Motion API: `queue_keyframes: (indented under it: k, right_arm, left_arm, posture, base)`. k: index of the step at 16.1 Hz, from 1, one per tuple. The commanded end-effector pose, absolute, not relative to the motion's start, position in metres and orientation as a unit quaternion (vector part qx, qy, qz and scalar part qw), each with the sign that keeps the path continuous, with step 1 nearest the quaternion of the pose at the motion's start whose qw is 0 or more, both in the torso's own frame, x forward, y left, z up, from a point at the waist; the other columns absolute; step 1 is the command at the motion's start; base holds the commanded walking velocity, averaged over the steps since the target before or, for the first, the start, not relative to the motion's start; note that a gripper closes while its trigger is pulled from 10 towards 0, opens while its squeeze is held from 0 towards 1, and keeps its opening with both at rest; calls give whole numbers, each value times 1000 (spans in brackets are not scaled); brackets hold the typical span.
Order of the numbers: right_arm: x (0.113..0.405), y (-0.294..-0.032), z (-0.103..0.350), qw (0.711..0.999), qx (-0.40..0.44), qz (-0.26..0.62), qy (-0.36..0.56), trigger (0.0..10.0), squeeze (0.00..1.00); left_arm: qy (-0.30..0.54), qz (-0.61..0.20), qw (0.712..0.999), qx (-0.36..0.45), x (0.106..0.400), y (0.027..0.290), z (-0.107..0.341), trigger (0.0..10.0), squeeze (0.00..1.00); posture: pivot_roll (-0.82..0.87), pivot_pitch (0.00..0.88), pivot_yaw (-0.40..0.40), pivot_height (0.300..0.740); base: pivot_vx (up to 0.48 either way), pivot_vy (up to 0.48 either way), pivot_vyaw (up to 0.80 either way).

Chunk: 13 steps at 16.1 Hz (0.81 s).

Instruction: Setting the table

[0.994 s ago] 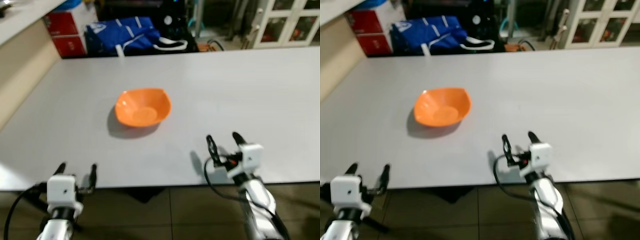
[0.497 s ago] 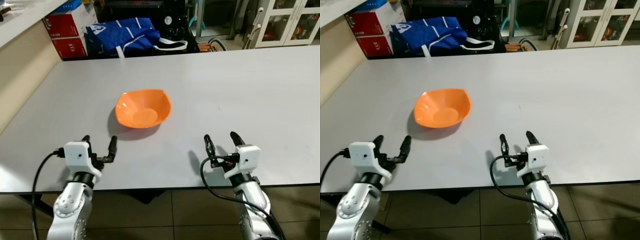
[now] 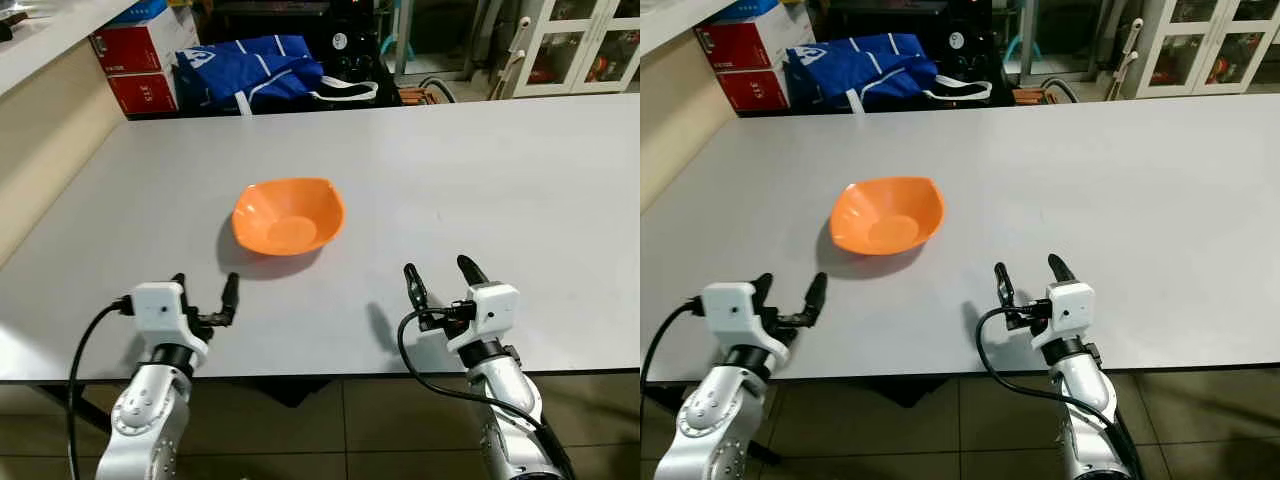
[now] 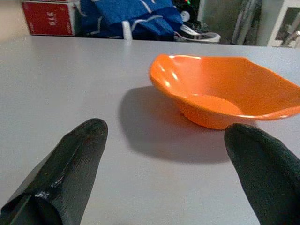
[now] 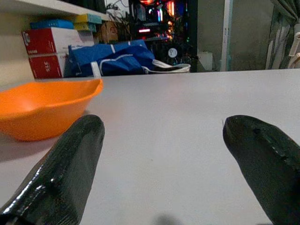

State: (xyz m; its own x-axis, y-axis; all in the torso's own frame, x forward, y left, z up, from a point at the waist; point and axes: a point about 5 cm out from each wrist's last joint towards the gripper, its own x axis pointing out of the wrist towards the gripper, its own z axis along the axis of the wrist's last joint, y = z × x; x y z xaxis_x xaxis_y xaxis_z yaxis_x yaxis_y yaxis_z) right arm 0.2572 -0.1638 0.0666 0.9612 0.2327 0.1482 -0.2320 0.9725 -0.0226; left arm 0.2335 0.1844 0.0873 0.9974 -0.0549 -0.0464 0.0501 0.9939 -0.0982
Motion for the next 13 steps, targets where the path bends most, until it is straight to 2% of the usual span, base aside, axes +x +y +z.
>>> queue_keyframes:
  k: [1, 2, 9, 13]
  right_arm:
    - [258, -163, 69, 990, -6, 120, -76, 10000, 0]
    - [259, -164, 68, 991, -10, 116, -69, 10000, 0]
    - [263, -161, 69, 991, -1, 122, -61, 10000, 0]
    - [261, -161, 65, 991, -9, 126, -49, 10000, 0]
  left_arm:
    - [19, -29, 998, -43, 234, 184, 92, 10000, 0]
    - [18, -35, 998, -48, 235, 182, 93, 10000, 0]
    - [18, -32, 997, -67, 236, 179, 99, 10000, 0]
    - [25, -35, 997, -67, 234, 179, 98, 10000, 0]
  posture:
    - [-212, 0, 106, 740]
    - [-212, 0, 106, 740]
    - [-185, 1, 100, 740]
    - [-178, 10, 99, 740]
  base:
    - [0, 0, 0]
    - [0, 0, 0]
    - [0, 461, 0]
    - [0, 461, -695]
